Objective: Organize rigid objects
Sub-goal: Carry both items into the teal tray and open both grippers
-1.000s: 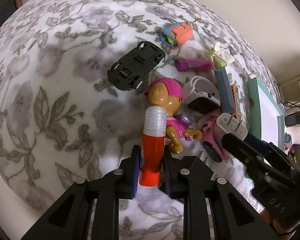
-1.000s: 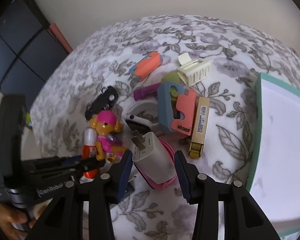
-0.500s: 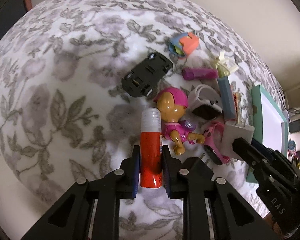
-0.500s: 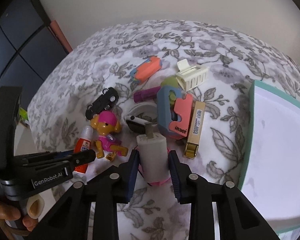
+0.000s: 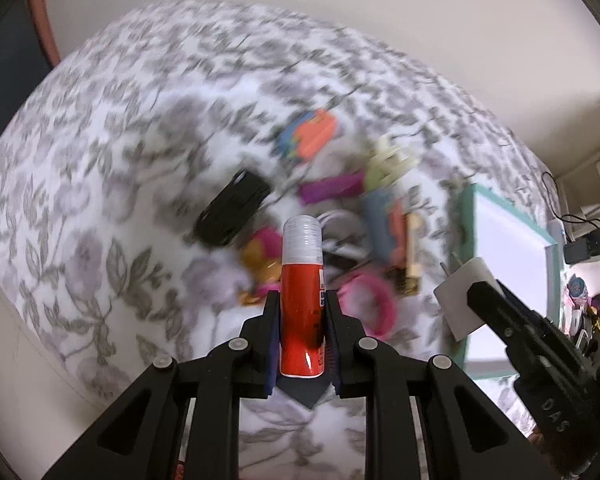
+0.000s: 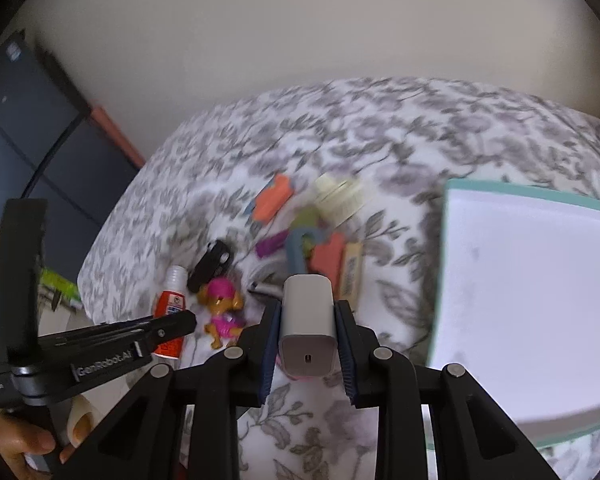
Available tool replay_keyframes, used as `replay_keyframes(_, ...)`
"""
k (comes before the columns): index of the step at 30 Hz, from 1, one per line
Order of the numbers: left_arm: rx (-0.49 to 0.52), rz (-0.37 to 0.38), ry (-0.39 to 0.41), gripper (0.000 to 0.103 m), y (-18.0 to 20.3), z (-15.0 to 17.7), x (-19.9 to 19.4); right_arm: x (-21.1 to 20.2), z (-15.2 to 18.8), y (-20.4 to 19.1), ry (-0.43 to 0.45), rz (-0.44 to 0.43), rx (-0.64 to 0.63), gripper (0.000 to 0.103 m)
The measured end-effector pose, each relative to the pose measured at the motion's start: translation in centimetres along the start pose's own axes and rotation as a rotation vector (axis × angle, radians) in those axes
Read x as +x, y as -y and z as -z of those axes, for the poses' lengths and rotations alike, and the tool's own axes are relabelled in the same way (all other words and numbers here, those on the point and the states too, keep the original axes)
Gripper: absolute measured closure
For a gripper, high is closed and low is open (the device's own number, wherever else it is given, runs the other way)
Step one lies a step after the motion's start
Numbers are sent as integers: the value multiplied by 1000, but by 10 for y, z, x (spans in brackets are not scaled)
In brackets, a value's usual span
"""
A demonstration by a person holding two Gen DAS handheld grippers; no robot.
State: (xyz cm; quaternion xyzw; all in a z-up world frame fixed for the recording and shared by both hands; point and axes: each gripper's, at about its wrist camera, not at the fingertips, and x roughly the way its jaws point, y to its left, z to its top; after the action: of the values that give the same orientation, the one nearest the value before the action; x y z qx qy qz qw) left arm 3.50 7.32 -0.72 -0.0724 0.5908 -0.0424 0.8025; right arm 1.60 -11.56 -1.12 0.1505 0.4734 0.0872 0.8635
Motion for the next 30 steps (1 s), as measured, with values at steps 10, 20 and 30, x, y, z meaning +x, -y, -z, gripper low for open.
replay_keyframes(10,156,36,38,82,107,-22,-3,-40,-26,104,81,213,230,74)
replay_keyframes(20,316,26,2,82,208,-22,33,-60,-26,175,119,345,373,74)
replay_keyframes(30,415,31,-11,82,263,-16,70,-62,-25,212,116,456,394,74)
